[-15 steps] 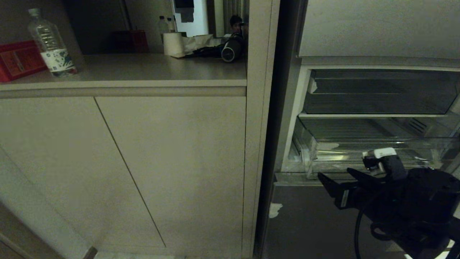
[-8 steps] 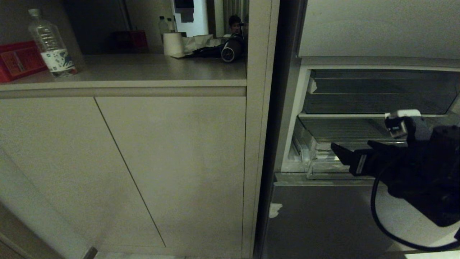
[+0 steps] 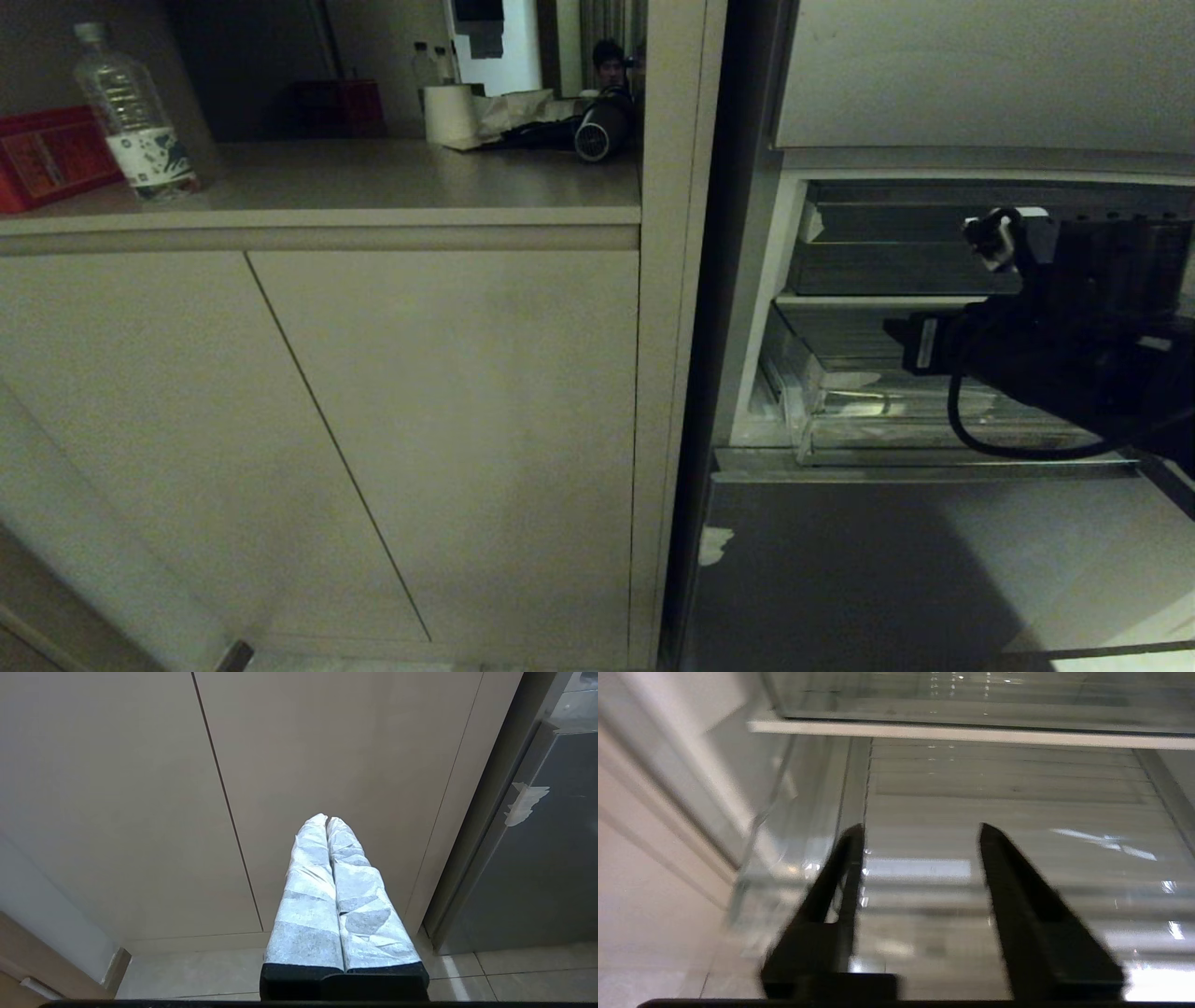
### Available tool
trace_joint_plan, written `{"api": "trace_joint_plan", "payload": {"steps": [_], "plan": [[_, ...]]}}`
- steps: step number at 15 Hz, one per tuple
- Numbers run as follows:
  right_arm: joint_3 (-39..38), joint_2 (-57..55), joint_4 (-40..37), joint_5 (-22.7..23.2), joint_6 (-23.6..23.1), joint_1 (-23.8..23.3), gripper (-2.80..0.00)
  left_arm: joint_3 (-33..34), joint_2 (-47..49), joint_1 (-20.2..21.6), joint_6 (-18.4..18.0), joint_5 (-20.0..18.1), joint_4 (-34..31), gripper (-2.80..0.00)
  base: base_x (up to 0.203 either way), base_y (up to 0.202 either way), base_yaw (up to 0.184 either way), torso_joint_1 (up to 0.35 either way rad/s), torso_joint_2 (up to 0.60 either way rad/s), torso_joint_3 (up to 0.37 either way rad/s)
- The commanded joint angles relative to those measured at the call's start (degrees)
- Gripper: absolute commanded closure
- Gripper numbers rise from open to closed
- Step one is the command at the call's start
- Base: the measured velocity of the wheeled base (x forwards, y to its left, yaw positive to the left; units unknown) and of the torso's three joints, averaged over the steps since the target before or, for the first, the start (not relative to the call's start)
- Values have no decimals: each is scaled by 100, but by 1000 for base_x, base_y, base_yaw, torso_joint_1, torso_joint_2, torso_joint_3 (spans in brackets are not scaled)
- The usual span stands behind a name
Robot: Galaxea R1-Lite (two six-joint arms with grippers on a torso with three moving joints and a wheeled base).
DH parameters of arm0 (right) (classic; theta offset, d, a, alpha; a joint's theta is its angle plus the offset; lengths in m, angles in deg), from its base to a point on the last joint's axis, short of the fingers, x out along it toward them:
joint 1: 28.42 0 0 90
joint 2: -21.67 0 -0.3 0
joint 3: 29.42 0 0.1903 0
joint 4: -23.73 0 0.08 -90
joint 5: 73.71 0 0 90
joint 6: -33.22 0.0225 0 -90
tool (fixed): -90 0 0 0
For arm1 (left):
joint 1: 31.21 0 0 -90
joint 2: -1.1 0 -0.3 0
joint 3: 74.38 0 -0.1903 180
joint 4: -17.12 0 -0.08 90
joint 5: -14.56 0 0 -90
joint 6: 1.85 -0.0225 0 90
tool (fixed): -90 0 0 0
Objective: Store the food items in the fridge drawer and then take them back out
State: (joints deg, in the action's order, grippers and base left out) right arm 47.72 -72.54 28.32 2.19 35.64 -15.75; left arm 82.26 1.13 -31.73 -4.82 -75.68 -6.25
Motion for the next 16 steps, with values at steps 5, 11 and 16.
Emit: {"api": "trace_joint_plan", "payload": {"steps": [5,11,16], "plan": [[820,-763,-755,323,51,-370,0,0,-2,-1,-1,-2,0,0,0,0,0,0,0,0],[2019,-692,-3184,505,419,-565,0,0,-2,-2,-1,-2,0,0,0,0,0,0,0,0],[2951,-546,-5555,836,650,-683,0,0,-2,-2,-1,-2,0,0,0,0,0,0,0,0]]}}
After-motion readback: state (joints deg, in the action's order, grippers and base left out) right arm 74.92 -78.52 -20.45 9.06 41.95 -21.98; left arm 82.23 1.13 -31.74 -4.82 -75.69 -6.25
